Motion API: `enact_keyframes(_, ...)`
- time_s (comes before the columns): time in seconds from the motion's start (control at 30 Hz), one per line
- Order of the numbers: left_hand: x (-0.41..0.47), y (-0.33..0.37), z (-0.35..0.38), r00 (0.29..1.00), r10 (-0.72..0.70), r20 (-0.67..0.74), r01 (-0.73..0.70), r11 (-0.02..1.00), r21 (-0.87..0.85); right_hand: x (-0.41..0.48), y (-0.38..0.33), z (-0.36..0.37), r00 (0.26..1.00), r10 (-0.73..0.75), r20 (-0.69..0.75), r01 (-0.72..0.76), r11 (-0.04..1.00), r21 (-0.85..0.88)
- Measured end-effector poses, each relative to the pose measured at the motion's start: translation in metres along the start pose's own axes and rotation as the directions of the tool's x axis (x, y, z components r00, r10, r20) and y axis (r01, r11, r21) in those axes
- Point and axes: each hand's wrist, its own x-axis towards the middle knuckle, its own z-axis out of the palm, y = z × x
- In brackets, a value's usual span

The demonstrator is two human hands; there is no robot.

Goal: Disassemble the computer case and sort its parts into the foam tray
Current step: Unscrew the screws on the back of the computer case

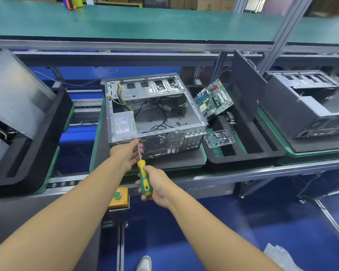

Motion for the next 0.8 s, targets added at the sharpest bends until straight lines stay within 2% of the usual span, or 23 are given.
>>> enact_keyframes(0.07,0.0003,-0.001,0.0,1.0,0.001,0.006,-0.001,1.0,-0.011,-0.0009,0.002,-0.0022,1.0,0.024,0.003,-0.024,0.999,0.025)
enact_keyframes(0.17,0.0002,-0.001,-0.0002,1.0,0.007,0.02,-0.007,1.0,-0.02,0.0023,0.0059,-0.0081,0.997,-0.068,0.023,0.069,0.997,-0.044)
enact_keyframes(0.23,0.0001,-0.0009,-0.0001,1.0,0.011,0.018,-0.01,0.999,-0.034,0.0017,0.0065,-0.0093,0.993,-0.108,0.035,0.11,0.994,-0.029)
enact_keyframes(0.3,0.0,-0.0008,-0.0005,1.0,0.019,0.008,-0.018,0.999,-0.048,-0.0003,0.0044,-0.0079,0.994,-0.103,0.028,0.103,0.995,0.001)
enact_keyframes(0.4,0.0005,-0.0011,-0.0032,1.0,0.019,0.012,-0.019,0.998,-0.061,-0.0002,0.0021,-0.0053,0.994,-0.107,-0.002,0.107,0.993,-0.044)
enact_keyframes(0.57,0.0014,-0.0019,-0.0072,0.998,0.032,0.05,-0.029,0.997,-0.067,-0.0001,0.0031,-0.0023,1.0,0.001,-0.001,-0.001,1.0,0.025)
enact_keyframes(0.7,-0.0009,-0.002,-0.0051,0.994,0.04,0.098,-0.031,0.995,-0.094,0.0063,0.0085,-0.0072,0.993,-0.119,0.006,0.119,0.991,-0.056)
enact_keyframes(0.8,-0.0015,-0.003,-0.0033,0.992,0.044,0.118,-0.032,0.994,-0.101,0.0058,0.0044,-0.0064,0.994,-0.108,-0.018,0.108,0.994,-0.029)
